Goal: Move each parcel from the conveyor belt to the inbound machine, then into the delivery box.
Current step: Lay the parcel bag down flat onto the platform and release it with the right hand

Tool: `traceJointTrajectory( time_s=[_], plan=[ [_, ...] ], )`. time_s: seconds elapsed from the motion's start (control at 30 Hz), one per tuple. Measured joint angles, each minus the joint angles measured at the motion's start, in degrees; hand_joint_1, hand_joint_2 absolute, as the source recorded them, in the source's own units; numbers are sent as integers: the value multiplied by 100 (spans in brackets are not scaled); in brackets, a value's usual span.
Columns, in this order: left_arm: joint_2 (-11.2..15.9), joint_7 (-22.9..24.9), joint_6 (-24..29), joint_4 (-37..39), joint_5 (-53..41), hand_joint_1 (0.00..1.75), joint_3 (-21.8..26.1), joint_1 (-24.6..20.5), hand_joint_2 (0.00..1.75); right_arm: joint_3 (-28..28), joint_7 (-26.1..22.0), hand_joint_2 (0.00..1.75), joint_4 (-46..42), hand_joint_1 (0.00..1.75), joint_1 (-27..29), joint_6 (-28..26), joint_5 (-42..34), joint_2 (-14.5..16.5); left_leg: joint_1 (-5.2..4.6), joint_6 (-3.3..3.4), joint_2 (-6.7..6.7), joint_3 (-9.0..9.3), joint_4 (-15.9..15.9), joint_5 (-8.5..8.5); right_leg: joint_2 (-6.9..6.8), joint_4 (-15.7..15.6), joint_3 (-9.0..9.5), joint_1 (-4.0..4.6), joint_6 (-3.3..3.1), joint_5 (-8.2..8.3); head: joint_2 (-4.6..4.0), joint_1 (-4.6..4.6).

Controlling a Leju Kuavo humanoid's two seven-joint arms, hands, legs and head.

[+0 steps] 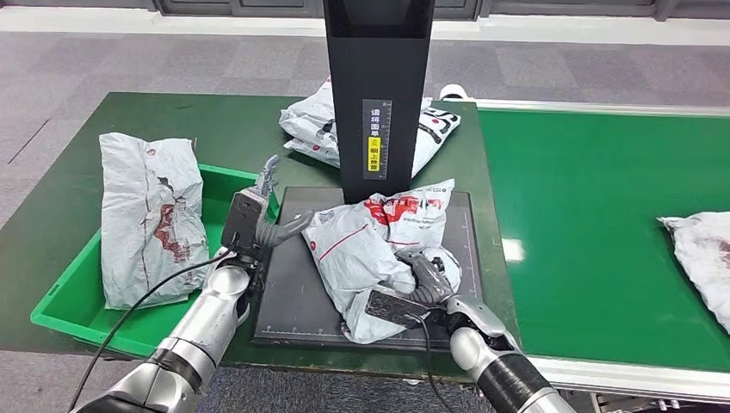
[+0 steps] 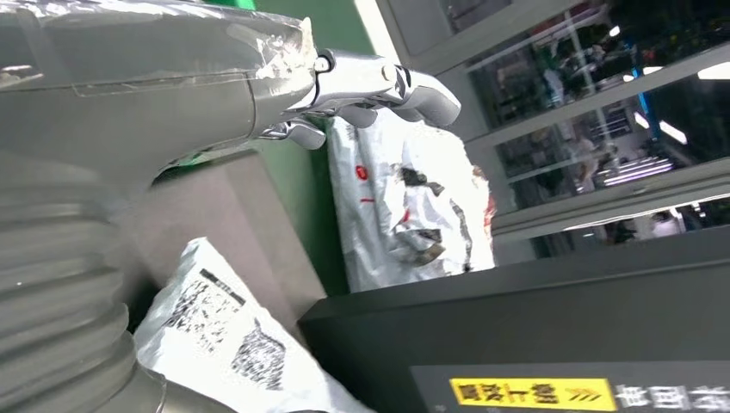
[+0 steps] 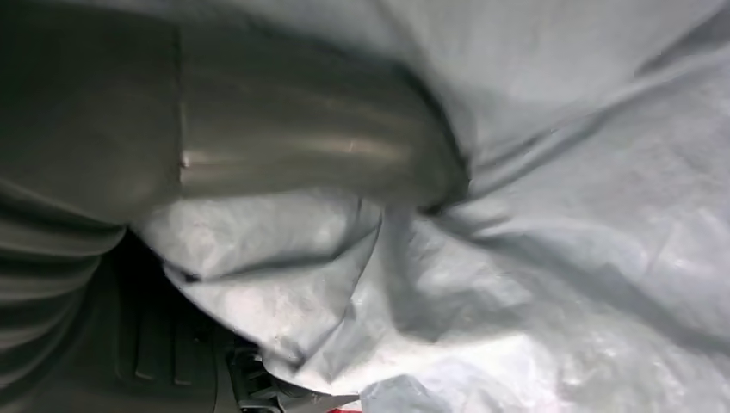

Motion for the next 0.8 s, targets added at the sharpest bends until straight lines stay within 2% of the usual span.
traceJointTrajectory(
  time_s=[0.13,0.37,0.8],
  plan=[
    [45,-14,-38,-167,75,0,8,43,175,0,-148,175,2,0,-25,-222,-188,-33,0,-1,-1,0,0,2,0,0,2,-1,1,1,1,1],
    [73,-110,-92,-494,164,0,19,292,175,-350,-846,175,-491,0,147,-1027,-652,-50,-1,-1,-1,-2,1,2,1,0,0,-3,1,2,0,1],
    [83,-116,-101,-661,172,0,32,361,175,-552,-893,175,-847,0,247,-1077,-690,-69,-1,-2,0,-3,1,2,3,0,-2,-2,2,2,1,0]
  ],
)
